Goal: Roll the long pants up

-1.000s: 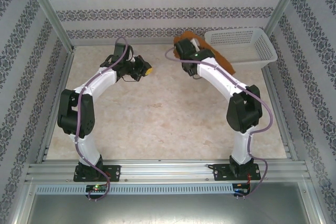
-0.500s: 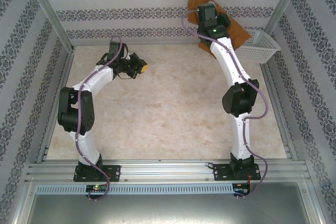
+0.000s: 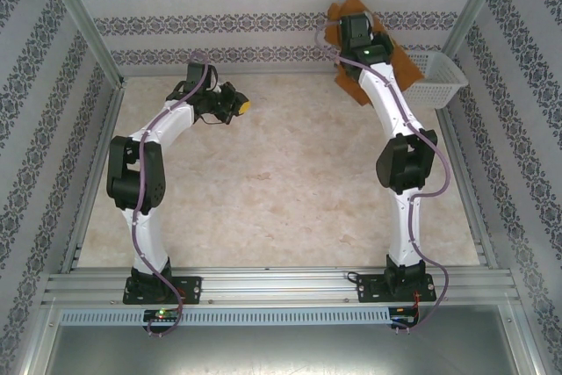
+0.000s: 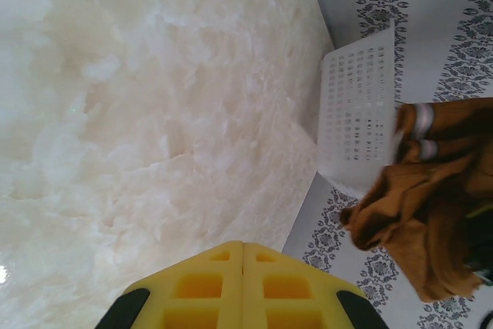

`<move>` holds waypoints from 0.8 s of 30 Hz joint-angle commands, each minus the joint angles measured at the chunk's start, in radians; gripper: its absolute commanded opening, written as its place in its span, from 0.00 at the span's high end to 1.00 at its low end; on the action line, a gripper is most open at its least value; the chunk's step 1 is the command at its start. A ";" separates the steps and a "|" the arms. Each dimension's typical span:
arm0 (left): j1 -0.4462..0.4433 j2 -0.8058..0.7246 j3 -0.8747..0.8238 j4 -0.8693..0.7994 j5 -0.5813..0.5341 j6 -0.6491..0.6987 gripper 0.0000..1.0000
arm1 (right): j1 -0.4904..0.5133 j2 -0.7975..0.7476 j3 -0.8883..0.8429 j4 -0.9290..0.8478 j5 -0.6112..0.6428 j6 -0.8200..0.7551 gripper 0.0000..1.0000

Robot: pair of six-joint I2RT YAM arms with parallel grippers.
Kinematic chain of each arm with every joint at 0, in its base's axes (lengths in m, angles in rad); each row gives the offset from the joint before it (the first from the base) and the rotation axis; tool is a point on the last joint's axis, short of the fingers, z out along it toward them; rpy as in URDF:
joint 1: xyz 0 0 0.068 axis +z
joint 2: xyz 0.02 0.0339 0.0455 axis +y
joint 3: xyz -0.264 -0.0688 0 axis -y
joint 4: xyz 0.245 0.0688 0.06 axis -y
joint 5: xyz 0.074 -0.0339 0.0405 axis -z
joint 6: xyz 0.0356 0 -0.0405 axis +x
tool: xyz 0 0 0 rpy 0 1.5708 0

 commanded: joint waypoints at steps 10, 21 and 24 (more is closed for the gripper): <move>0.007 0.016 -0.002 0.006 0.025 -0.030 1.00 | -0.004 -0.206 -0.074 -0.159 -0.106 0.217 1.00; 0.005 0.027 0.002 0.029 0.029 -0.059 1.00 | -0.022 -0.224 0.210 -0.205 -0.134 0.116 1.00; 0.004 0.028 0.012 0.026 0.029 -0.064 1.00 | -0.045 -0.169 0.230 -0.089 -0.073 0.023 1.00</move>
